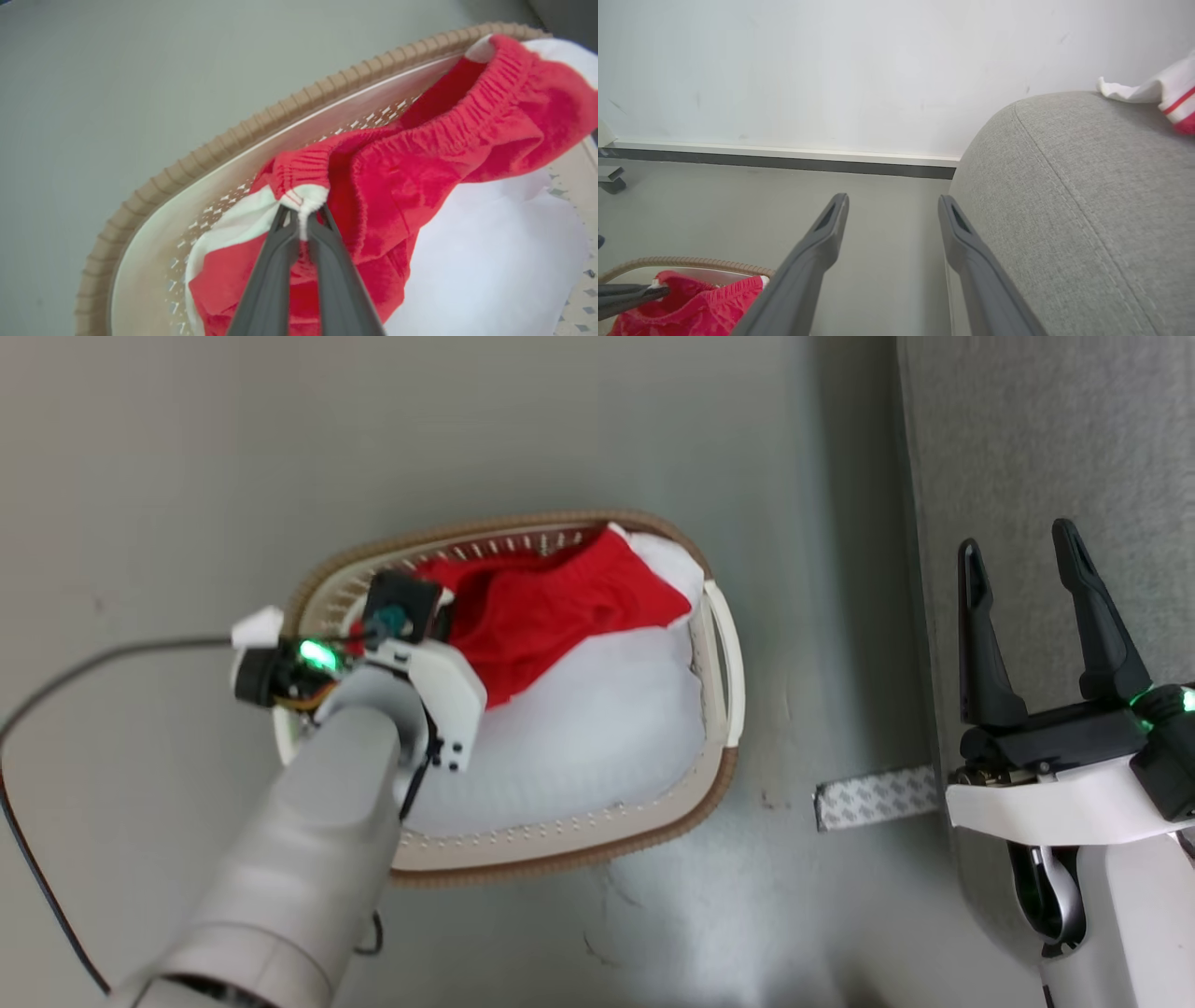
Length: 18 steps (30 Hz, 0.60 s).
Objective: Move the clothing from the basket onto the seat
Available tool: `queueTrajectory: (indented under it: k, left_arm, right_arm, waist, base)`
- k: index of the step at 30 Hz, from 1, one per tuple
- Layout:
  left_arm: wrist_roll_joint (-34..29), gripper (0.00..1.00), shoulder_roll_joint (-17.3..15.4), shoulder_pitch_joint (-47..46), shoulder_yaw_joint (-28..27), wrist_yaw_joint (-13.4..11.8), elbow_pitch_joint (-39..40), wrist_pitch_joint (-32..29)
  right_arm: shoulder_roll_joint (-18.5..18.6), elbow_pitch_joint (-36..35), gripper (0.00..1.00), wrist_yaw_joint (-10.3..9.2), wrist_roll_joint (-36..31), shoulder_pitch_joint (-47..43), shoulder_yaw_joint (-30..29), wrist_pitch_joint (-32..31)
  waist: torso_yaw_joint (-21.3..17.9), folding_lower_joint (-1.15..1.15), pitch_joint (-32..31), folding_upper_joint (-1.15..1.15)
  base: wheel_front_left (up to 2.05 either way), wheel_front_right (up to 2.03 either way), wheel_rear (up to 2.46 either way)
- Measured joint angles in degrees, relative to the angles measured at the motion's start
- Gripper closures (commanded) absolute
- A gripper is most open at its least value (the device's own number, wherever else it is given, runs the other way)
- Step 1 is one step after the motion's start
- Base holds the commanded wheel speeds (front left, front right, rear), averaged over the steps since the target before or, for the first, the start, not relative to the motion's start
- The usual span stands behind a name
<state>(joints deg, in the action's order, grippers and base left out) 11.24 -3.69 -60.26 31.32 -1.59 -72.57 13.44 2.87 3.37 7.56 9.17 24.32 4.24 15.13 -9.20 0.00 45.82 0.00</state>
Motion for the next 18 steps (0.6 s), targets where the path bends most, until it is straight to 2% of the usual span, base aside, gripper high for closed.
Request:
queueTrajectory:
  k: [9,18]
  left_arm:
    - [4.6,1.00,0.8,9.8,-1.4,1.6,4.7,1.6]
    - [7.6,1.00,0.8,19.2,-0.6,1.5,13.5,1.7]
  right_arm:
    - [0.0,3.9,0.00,0.00,-0.1,-4.3,-2.0,0.0]
    - [0.0,7.5,0.00,0.00,-0.1,-11.4,-3.5,0.0]
  waist:
    - [2.7,-0.01,-10.7,0.00]
    - [5.5,-0.02,-24.2,0.00]
  base:
    - [0.00,0.00,0.00]
    - [0.00,0.00,0.00]
